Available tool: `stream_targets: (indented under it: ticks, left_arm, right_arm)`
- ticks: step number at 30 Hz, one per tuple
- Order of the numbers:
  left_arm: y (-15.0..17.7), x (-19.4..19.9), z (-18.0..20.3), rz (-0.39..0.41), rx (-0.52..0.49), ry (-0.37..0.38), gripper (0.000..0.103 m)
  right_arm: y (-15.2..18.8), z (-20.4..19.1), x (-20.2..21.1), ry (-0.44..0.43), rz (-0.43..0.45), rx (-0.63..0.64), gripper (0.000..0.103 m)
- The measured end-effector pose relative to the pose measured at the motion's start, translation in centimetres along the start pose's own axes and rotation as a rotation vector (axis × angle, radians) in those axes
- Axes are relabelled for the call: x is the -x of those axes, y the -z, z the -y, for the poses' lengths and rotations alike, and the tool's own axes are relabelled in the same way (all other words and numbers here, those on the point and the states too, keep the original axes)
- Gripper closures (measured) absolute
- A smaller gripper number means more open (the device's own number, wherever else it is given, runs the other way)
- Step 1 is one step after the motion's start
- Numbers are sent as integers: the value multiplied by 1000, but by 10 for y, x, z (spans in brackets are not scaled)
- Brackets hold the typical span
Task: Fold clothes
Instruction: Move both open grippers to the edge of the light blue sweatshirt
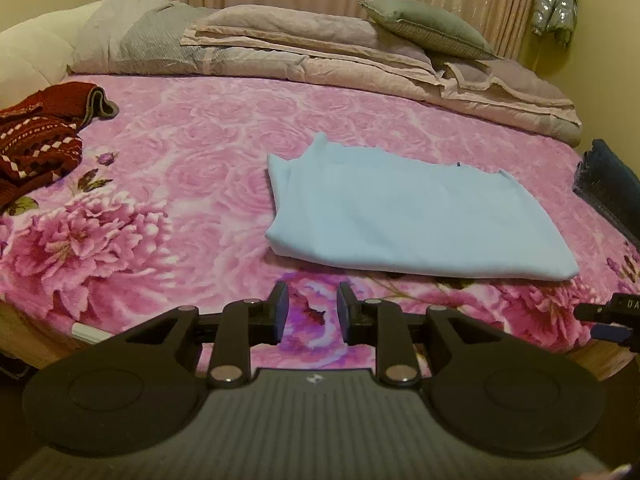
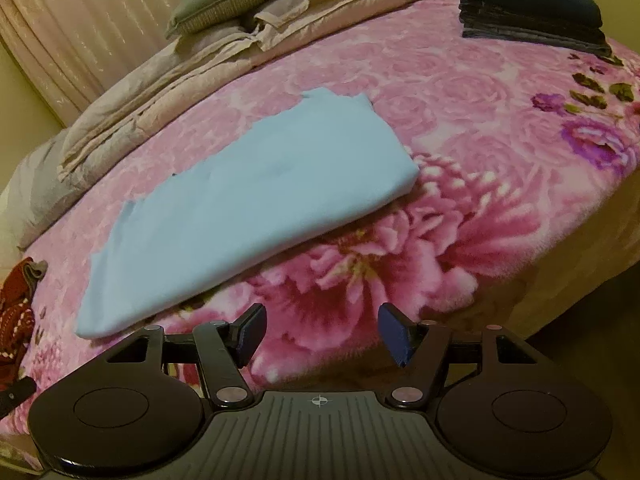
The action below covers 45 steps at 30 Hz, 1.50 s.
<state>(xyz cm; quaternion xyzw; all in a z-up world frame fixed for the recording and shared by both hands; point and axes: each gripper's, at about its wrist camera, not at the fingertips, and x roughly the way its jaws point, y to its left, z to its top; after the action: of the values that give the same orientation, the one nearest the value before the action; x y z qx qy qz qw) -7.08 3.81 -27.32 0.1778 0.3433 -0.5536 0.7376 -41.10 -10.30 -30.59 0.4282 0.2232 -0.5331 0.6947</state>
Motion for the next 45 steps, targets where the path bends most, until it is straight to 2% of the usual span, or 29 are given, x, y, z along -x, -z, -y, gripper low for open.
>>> stream_targets:
  ticks: [7,15,19,20,21,27,29,33,38,40,43,45]
  left_arm:
    - [-3,-10,26,-18,-36,-33,82]
    - [-9,-32,53,-25,-87,-8,79]
    - [-10,-49,35,0,-34,40,80]
    - [-11,-54,29,4,-15,45,86]
    - [-13,-60,24,9,-2,47,89]
    - [-35,-99,-1,52,33,49,91]
    - [-36,-117,-10,23,41,36,91]
    - [-30,-155,-29,-59,58,4,89]
    - [-35,-137,-34,-44,120,42,90]
    - [-38,-130,-32,-39,134,83,90]
    - [-41,-125,-25,-32,136,137,90]
    - [-41,-126,-21,-33,143,159,90]
  right_arm:
    - [-9,22,-9,-16,-14,-22,38]
    - [-21,56,-13,-21,-7,-92,37]
    - [-28,64,-13,-49,19,-97,37]
    - [-30,64,-13,-53,25,-96,37]
    - [-32,65,-14,-55,29,-97,37]
    - [-43,63,-31,-76,38,-110,37]
    - [-46,63,-38,-85,32,-132,37]
    - [-50,70,-50,-107,47,-218,37]
    - [-58,91,-58,-175,102,-406,38]
    - [-62,100,-65,-201,98,-485,38]
    - [-66,111,-81,-182,56,-609,38]
    - [-68,116,-88,-193,64,-677,38]
